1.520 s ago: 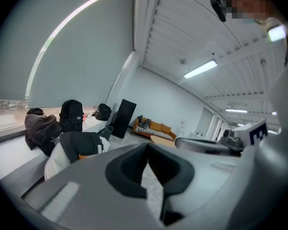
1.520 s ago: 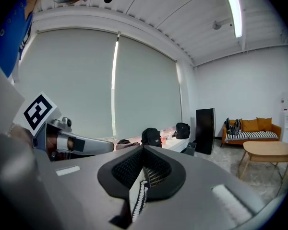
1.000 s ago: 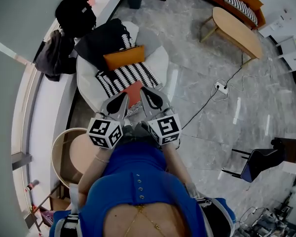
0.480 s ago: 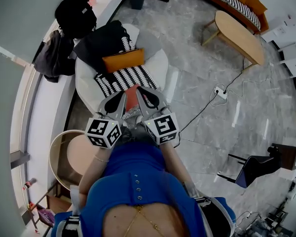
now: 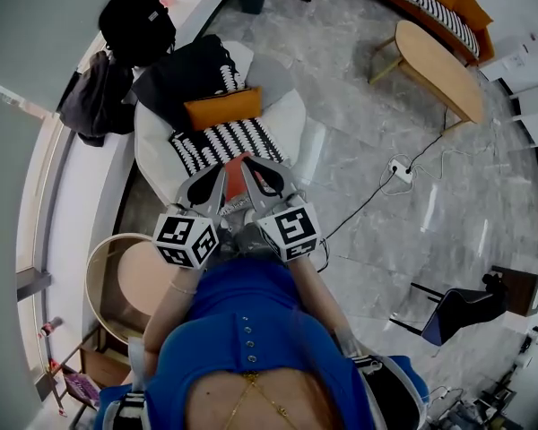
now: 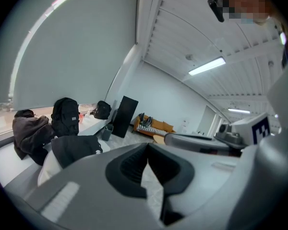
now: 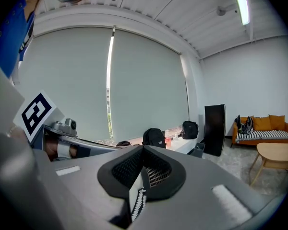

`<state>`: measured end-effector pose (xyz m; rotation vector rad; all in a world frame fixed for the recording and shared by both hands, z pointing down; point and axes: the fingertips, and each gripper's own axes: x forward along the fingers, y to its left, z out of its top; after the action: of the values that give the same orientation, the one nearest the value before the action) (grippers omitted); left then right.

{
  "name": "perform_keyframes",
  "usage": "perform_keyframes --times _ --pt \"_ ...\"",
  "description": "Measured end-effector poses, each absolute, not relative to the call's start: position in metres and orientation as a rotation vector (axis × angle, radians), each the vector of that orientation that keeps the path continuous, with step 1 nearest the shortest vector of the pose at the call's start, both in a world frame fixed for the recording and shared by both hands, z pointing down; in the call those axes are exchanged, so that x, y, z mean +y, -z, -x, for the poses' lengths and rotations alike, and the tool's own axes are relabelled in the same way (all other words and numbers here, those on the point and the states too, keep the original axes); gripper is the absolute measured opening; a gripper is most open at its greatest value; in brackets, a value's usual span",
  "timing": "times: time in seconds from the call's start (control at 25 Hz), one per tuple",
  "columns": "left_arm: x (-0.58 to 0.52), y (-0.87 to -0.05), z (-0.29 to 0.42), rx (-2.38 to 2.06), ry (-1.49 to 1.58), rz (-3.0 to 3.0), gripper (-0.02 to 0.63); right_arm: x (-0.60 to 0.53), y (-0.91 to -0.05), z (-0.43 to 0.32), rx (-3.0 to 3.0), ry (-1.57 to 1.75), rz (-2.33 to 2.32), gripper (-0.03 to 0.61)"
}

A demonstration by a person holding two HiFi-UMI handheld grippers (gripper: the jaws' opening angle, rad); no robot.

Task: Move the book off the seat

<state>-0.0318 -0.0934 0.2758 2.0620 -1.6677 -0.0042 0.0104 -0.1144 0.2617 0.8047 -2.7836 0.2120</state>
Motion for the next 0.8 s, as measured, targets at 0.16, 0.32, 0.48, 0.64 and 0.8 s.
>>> perform_keyframes --times 0.16,0.32,0.48,0.64,0.8 --pt "-0.095 -0.277 0.024 -1.668 -0.033 -2.076 0.003 -0.116 -0.264 -0.017 -2.780 -0.224 -0.806 0.002" --pt "-0.098 -0.280 0.024 -1.657 -0.040 -2.079 0.003 -0.115 -0.270 -0.015 -2.771 -0.236 -0.798 0.003" --pt "-0.101 -0.287 0.023 -1.642 -0.048 -2.077 0.003 -0.115 -0.277 -0.015 -2.756 -0.253 -0.794 0.003" --pt "-0.106 -0.292 0.022 -1.618 -0.064 -2.082 0.003 -0.120 -0.284 -0.019 -2.732 -0.249 -0.802 0.002" --pt "-0.115 -0.303 0.025 -1.602 -0.094 -2.082 0.004 -0.132 -0.293 -0.020 -2.709 -0.223 -0.802 0.003"
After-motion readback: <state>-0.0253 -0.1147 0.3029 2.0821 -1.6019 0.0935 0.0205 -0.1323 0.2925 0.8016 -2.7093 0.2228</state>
